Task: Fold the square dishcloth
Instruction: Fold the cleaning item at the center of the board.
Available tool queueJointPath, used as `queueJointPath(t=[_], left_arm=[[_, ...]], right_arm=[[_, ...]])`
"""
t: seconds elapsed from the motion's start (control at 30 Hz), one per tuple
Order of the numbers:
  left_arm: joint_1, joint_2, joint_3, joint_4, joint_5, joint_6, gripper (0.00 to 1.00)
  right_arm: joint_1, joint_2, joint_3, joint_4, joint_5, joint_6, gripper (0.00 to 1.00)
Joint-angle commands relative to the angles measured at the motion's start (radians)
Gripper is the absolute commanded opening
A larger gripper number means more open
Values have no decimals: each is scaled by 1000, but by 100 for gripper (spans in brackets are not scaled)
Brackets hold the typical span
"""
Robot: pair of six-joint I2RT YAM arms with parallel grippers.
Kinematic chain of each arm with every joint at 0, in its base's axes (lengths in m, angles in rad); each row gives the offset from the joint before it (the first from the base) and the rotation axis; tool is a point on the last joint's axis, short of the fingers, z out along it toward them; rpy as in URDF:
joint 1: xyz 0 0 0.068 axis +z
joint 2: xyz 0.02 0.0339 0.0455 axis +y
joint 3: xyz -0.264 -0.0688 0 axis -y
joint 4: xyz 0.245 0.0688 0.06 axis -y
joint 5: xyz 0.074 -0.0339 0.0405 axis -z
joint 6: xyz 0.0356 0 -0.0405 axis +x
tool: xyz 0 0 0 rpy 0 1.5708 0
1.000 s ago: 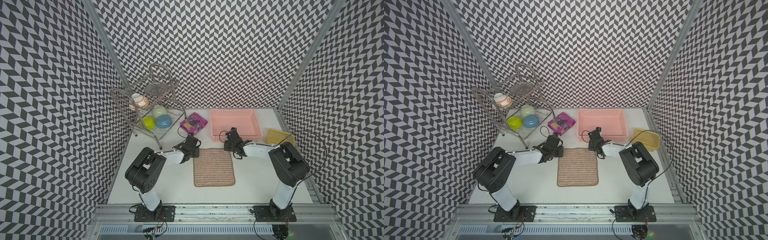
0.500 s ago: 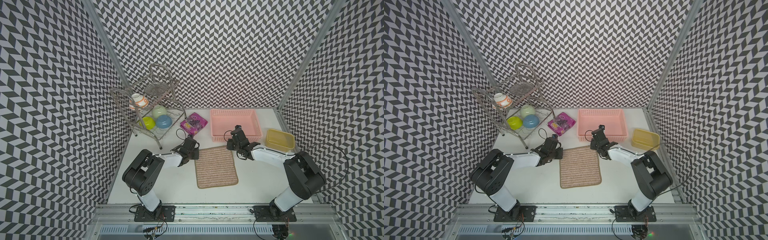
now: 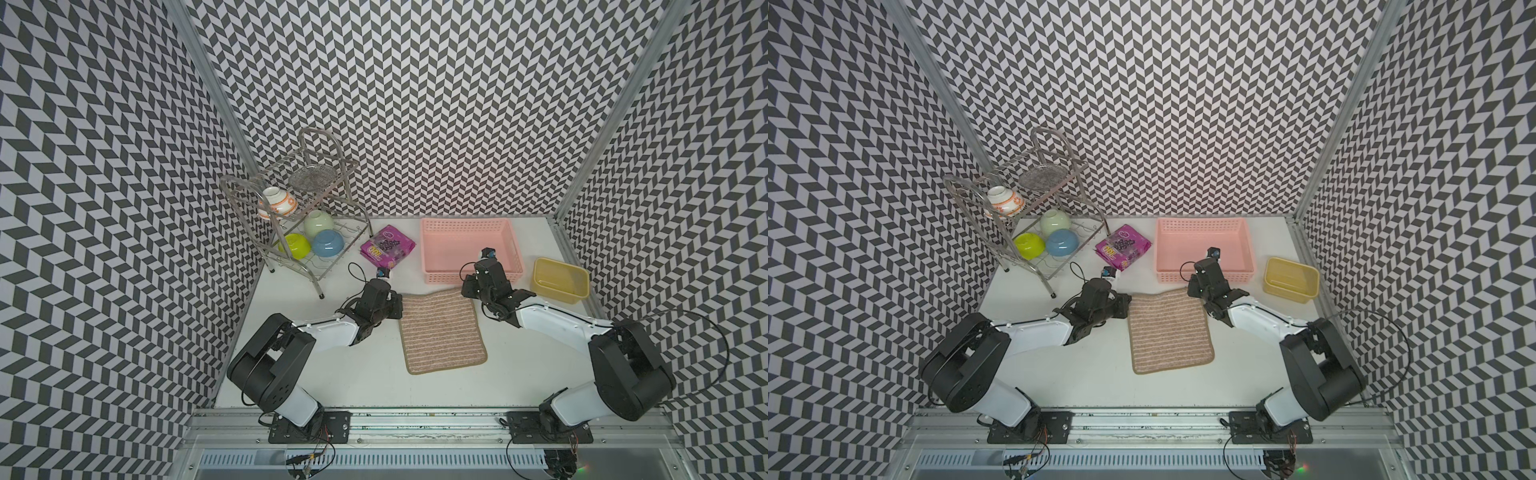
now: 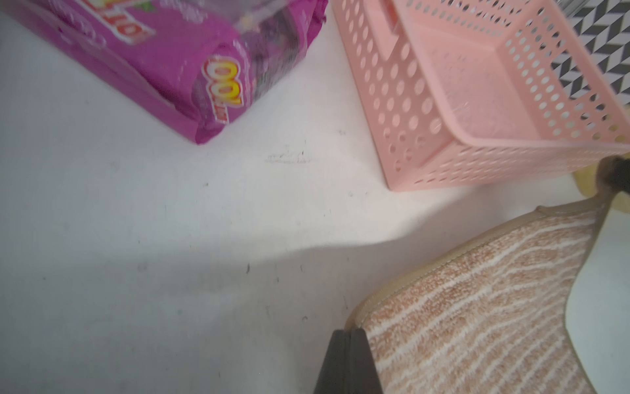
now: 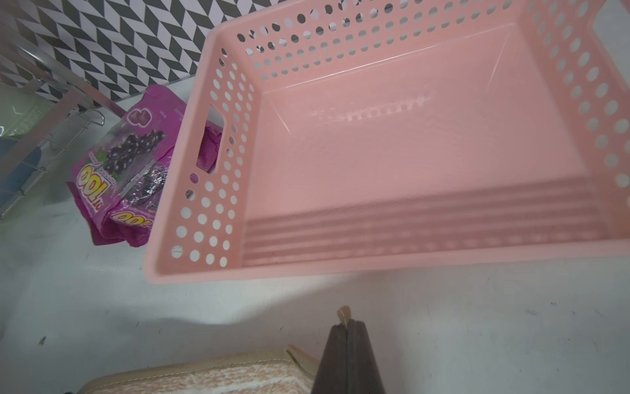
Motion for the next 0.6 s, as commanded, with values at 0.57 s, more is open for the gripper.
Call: queueJointPath(t=[0.57], left_arm=[[-1, 33, -81, 399, -59, 118, 0]], right_arm=[[-88, -45, -93, 211, -101, 8, 0]])
